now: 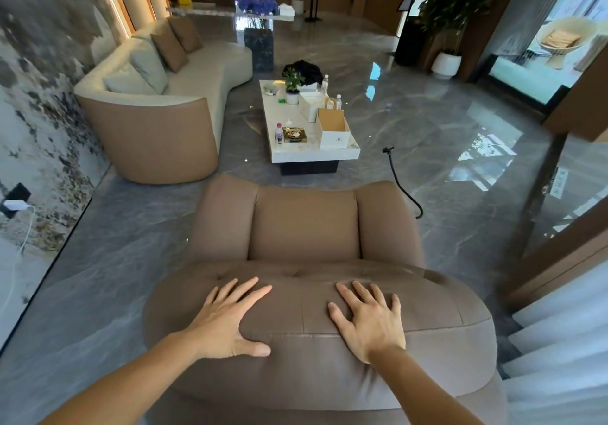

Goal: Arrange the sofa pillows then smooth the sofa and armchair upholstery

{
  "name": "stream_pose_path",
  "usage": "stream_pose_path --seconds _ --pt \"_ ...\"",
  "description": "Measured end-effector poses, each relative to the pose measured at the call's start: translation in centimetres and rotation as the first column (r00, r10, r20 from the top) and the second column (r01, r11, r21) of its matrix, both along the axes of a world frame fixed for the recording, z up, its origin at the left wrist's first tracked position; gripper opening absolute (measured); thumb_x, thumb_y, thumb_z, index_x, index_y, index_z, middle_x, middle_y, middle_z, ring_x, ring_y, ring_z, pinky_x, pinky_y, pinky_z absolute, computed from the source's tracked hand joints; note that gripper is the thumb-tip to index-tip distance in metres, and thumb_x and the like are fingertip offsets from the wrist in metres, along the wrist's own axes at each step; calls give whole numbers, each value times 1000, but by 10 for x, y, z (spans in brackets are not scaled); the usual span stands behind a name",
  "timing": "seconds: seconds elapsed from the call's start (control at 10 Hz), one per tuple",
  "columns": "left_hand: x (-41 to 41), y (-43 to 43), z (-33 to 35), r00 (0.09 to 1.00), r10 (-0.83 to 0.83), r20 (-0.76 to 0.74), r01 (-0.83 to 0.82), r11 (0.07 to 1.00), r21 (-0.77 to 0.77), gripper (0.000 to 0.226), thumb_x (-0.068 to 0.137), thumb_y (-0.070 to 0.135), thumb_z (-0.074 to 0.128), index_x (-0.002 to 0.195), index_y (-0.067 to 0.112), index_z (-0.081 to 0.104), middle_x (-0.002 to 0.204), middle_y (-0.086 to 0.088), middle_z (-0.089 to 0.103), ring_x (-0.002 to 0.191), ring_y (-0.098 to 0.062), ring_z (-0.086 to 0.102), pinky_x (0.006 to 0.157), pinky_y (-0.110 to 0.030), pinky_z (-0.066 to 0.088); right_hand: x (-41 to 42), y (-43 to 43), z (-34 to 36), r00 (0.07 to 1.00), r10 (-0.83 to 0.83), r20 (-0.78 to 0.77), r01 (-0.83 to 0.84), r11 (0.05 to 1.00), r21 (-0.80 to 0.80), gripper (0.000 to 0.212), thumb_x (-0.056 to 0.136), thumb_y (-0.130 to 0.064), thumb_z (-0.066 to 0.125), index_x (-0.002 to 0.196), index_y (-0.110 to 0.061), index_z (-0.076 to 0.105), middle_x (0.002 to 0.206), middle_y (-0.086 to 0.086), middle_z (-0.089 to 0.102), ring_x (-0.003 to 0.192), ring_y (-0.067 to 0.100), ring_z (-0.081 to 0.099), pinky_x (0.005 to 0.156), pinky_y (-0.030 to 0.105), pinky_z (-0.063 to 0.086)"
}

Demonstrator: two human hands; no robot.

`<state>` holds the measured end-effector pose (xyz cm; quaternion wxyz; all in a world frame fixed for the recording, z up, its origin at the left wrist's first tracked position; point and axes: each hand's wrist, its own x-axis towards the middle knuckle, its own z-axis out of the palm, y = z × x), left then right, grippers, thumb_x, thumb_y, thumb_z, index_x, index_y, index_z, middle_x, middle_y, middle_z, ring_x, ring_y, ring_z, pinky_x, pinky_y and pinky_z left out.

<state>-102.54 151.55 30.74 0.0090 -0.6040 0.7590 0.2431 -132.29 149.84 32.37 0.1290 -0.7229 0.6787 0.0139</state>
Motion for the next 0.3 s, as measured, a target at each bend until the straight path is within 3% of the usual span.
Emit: stream_pose_path --seconds 0.1,0.2,0.3 --pt "5 -5 11 1000 2 -17 -1 999 51 114 51 89 60 144 62 0 163 20 -3 151 -17 -6 122 -47 3 3 -3 12 999 29 -22 -27 996 83 79 77 -80 3 146 -48 23 158 -9 31 146 25 21 116 54 11" --pt "5 -8 34 998 56 -38 -50 989 141 103 57 88 58 147 51 24 162 15 19 149 -15 15 120 -37 17 4 -19 31 996 80 -48 -70 982 172 68 83 -74 17 137 -43 43 144 0 48 133 30 37 107 50 30" --pt "3 -22 69 981 193 -25 -183 962 204 70 72 82 49 122 36 65 116 9 69 103 -14 67 91 -31 54 15 -55 65 992 123 -29 -103 921 376 55 91 -57 34 130 -26 57 139 8 56 125 33 51 101 42 44"
